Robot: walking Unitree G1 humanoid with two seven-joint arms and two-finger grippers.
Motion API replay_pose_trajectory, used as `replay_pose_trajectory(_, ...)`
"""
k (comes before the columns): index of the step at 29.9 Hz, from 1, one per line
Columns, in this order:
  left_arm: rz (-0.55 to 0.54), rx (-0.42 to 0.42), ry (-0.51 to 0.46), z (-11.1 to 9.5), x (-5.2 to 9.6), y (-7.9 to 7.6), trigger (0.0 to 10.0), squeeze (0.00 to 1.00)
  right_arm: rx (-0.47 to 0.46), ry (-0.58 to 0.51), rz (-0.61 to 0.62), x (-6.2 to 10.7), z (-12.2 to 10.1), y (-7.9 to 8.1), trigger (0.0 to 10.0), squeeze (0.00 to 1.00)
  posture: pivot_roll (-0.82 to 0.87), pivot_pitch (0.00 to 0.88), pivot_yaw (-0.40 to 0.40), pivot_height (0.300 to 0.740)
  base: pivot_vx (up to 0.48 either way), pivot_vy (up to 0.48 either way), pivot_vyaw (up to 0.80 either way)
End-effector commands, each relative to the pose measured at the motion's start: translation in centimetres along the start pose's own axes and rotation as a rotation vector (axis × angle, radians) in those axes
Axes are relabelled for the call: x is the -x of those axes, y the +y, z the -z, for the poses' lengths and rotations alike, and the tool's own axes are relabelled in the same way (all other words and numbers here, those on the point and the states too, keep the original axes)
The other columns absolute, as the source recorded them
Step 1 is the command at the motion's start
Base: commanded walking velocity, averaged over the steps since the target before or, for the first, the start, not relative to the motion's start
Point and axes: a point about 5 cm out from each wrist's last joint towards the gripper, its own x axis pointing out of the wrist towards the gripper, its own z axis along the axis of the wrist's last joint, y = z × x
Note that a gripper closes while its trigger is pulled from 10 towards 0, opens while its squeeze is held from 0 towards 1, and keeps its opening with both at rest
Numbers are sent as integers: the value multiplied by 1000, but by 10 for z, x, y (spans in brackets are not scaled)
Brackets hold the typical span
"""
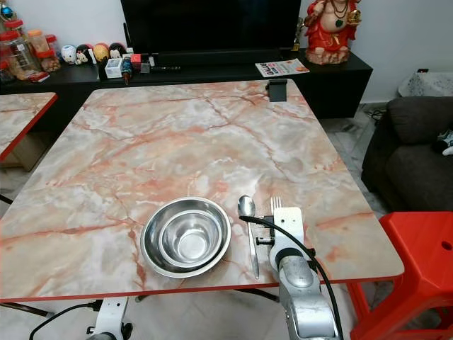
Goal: Setting the table
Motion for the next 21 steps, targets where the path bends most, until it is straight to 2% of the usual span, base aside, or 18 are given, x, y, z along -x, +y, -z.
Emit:
replay_pose_trajectory(1,1,-14,10,1,0,2,10000,0,-4,-17,-2,-2,-5,1,10000,1000,-102,0,47,725,0,0,0)
replay_pose_trajectory(15,1,-12,6,-2,0,1,10000,0,-8,-57,-33,-4,-11,5,10000,1000,-103,0,45,725,0,0,0)
replay_pose_trajectory(16,1,-12,5,-2,0,1,10000,0,-6,-64,-32,-4,-12,5,10000,812,-103,0,45,725,0,0,0)
replay_pose_trajectory(17,1,-12,5,-2,0,1,10000,0,-6,-64,-32,-4,-12,5,10000,812,-103,0,45,725,0,0,0)
replay_pose_trajectory(18,1,-11,4,-2,-1,1,10000,0,-6,-89,-28,-3,-15,5,10000,0,-104,0,45,725,0,0,0)
replay_pose_trajectory(21,2,-10,3,-3,-1,1,10000,0,-9,-134,-22,-3,-22,4,10000,0,-106,0,47,725,0,0,0)
